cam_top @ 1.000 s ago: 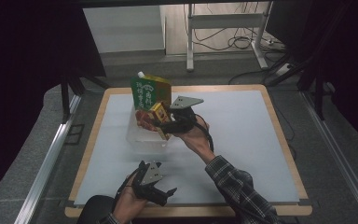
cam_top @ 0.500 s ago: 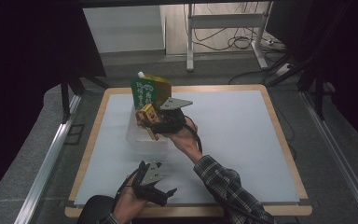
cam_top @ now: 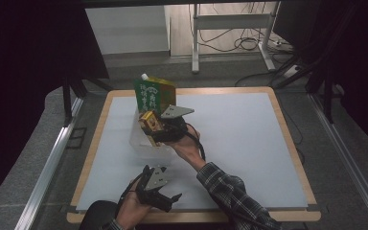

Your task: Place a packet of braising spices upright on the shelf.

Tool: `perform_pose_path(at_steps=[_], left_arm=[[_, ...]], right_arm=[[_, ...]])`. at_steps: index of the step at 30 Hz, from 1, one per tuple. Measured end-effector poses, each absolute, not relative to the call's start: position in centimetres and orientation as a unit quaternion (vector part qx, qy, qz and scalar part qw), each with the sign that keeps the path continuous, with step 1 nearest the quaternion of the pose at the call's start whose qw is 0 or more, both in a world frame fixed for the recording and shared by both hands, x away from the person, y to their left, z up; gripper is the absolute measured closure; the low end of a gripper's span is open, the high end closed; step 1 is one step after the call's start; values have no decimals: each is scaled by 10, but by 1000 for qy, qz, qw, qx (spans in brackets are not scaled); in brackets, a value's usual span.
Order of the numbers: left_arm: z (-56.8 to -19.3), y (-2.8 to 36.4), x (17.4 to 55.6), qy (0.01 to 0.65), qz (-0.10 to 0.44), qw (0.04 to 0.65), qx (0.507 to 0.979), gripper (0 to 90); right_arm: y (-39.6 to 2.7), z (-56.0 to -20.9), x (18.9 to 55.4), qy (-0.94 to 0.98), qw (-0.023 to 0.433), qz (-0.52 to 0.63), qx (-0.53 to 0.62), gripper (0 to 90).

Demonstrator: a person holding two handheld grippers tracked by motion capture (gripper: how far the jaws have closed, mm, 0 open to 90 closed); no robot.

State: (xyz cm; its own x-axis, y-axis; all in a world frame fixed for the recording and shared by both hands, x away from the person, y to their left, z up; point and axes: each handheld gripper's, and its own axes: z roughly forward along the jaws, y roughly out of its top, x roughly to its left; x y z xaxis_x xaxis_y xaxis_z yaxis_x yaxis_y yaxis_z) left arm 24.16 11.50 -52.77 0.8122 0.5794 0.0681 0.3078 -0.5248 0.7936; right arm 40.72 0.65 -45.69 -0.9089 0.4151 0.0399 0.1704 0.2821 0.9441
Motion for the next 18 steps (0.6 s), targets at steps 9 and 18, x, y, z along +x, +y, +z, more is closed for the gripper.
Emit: perform_pose_path(at_steps=[9, 18], left_arm=[[-528, 115, 242, 258, 163, 412, 858, 0], [-529, 113, 242, 257, 162, 408, 861, 0]], right_arm=[[-4, -474, 411, 793, 92, 565, 207, 324], [-11, -487, 403, 814, 111, 534, 201, 326]])
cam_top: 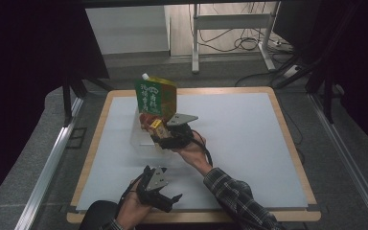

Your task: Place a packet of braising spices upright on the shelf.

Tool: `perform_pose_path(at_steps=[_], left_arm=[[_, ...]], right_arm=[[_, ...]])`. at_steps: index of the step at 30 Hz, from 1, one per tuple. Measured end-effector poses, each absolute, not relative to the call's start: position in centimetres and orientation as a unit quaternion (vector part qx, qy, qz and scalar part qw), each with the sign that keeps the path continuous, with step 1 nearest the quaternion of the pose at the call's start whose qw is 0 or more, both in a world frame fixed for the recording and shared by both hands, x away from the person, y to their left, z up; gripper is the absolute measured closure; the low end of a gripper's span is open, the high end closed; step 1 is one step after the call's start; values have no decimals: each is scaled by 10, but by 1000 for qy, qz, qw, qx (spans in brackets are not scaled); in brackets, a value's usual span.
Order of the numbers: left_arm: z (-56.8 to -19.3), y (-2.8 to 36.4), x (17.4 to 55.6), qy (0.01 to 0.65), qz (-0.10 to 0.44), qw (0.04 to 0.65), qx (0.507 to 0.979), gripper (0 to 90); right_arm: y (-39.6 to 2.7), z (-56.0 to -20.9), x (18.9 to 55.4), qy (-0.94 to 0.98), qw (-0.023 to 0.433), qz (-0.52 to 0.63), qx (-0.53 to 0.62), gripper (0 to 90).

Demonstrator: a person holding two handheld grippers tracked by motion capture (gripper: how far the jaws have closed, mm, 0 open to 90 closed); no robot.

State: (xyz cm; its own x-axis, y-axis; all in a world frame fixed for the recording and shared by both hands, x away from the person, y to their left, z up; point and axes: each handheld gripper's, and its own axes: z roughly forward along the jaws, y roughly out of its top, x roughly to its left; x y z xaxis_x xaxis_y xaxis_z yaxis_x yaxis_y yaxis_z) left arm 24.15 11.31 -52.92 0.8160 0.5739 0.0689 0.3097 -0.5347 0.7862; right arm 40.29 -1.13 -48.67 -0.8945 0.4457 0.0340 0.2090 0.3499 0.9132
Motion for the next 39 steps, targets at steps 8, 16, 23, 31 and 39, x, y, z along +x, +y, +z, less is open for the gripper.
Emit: perform_pose_path(at_steps=[8, 16, 23, 31, 39], left_arm=[[-530, 113, 242, 257, 162, 406, 862, 0], [-530, 112, 242, 257, 163, 406, 861, 0], [-530, 113, 242, 258, 163, 408, 861, 0], [-530, 113, 242, 257, 163, 407, 861, 0], [-530, 113, 242, 258, 163, 409, 860, 0]], right_arm=[[-15, -491, 400, 816, 113, 528, 207, 329], [-21, -490, 400, 820, 104, 520, 216, 323], [-18, -486, 403, 831, 98, 504, 215, 252], [-21, -477, 401, 842, 101, 488, 205, 93], [-37, -466, 399, 847, 90, 477, 218, 62]])
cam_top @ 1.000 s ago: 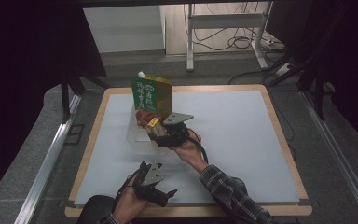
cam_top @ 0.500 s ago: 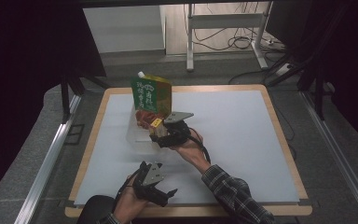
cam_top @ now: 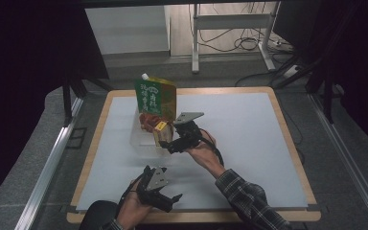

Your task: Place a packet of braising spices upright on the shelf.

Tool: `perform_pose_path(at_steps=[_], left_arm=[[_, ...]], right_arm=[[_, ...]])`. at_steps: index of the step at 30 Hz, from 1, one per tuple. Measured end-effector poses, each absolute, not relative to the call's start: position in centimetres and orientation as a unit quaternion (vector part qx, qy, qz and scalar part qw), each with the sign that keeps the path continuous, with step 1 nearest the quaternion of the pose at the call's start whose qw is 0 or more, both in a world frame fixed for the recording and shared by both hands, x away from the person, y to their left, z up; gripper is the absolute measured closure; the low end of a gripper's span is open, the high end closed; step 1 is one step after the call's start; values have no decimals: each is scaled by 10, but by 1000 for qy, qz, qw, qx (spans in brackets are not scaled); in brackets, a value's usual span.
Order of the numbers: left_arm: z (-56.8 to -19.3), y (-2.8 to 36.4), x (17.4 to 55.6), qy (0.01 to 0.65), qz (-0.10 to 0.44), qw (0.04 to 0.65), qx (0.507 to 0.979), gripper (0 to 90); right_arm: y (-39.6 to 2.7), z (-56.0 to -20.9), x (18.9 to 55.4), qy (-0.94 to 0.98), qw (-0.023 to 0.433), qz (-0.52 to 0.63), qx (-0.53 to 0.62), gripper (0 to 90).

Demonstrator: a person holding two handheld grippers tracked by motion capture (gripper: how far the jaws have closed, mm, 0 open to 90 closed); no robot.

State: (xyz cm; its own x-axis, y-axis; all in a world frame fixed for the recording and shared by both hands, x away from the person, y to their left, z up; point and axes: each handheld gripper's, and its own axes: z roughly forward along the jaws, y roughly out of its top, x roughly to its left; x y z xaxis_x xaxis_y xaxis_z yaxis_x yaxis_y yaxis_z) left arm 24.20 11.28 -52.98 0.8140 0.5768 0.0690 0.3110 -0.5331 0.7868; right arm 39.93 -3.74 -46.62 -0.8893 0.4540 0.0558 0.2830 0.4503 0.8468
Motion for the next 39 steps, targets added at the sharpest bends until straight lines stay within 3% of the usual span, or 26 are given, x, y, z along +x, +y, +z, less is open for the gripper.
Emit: perform_pose_path(at_steps=[28, 39], left_arm=[[-531, 113, 243, 260, 166, 402, 862, 0], [-532, 112, 243, 262, 166, 403, 861, 0]], right_arm=[[-154, -468, 370, 848, 88, 442, 279, 24], [-204, -480, 349, 852, 119, 409, 303, 1]])
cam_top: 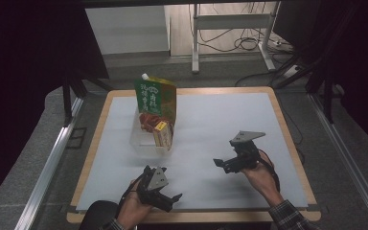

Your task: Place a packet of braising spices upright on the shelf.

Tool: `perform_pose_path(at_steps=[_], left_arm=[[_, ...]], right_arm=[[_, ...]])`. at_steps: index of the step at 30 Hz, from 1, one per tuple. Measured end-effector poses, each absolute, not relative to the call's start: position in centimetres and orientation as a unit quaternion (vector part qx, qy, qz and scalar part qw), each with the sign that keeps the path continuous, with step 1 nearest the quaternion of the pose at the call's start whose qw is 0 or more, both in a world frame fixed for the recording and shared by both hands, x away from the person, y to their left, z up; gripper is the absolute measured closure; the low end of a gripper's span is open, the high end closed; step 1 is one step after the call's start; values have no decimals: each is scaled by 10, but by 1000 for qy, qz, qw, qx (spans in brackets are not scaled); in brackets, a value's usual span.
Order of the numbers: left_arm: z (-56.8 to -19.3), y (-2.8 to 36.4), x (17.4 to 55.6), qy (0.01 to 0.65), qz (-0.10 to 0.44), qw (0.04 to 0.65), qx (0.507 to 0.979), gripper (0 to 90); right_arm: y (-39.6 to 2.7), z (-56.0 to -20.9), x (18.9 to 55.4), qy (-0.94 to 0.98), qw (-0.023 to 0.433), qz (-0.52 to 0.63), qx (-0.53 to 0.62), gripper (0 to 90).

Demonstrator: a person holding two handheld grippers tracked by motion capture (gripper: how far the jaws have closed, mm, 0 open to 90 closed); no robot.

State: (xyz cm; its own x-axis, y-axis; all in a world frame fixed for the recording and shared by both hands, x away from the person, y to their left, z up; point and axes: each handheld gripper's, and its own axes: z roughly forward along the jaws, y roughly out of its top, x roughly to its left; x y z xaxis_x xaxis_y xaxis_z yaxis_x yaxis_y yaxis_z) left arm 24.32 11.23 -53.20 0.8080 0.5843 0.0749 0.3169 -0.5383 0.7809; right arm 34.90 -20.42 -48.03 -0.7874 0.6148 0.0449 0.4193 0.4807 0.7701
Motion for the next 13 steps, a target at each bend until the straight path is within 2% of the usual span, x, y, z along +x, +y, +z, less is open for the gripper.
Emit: perform_pose_path(at_steps=[7, 13], left_arm=[[-533, 112, 243, 261, 167, 399, 863, 0], [-532, 113, 244, 263, 167, 403, 861, 0]], right_arm=[[-225, -493, 337, 857, 143, 385, 312, 1], [-235, -502, 338, 857, 137, 373, 328, 1]])
